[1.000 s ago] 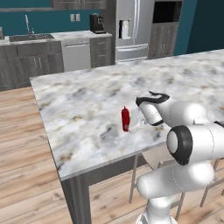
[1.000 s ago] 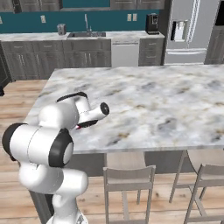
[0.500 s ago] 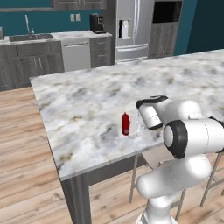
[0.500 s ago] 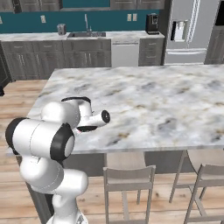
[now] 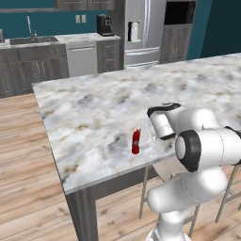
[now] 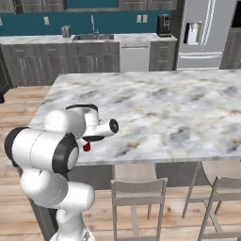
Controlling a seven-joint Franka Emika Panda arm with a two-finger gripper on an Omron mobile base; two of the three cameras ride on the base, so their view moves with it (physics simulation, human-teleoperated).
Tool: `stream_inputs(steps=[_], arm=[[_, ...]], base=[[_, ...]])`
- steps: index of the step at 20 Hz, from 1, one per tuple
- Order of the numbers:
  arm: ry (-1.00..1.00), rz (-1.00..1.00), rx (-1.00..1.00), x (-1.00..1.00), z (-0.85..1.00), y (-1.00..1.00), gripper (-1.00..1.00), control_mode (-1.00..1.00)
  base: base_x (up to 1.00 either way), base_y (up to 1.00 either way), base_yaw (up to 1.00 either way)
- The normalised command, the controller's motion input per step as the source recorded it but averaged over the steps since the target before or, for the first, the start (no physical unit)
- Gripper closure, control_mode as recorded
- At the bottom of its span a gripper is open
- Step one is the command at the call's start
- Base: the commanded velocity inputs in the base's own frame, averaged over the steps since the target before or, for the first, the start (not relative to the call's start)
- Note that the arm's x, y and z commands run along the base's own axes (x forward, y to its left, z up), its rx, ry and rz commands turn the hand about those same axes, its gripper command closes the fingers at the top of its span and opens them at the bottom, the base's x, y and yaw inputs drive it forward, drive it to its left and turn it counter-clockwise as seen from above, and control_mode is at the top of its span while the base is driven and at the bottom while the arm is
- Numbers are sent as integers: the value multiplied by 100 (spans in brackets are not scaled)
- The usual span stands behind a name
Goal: The dining table condiment station is running low on ketchup. Refill the condiment station by opening the cabinet and taking the ketchup from the cabinet and placing it on the dining table.
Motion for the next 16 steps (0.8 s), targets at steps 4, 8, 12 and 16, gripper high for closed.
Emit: stream_inputs(steps=[4,8,12,16], arm=[[0,-2,0,0,54,7,-100,-100],[0,0,0,-1,81,0,-100,-100],[-4,0,0,-29,100,1,-100,-100],[-1,-4,0,-89,100,1,-100,-100]], base=[[0,0,0],[0,0,0],[0,0,0],[0,0,0]])
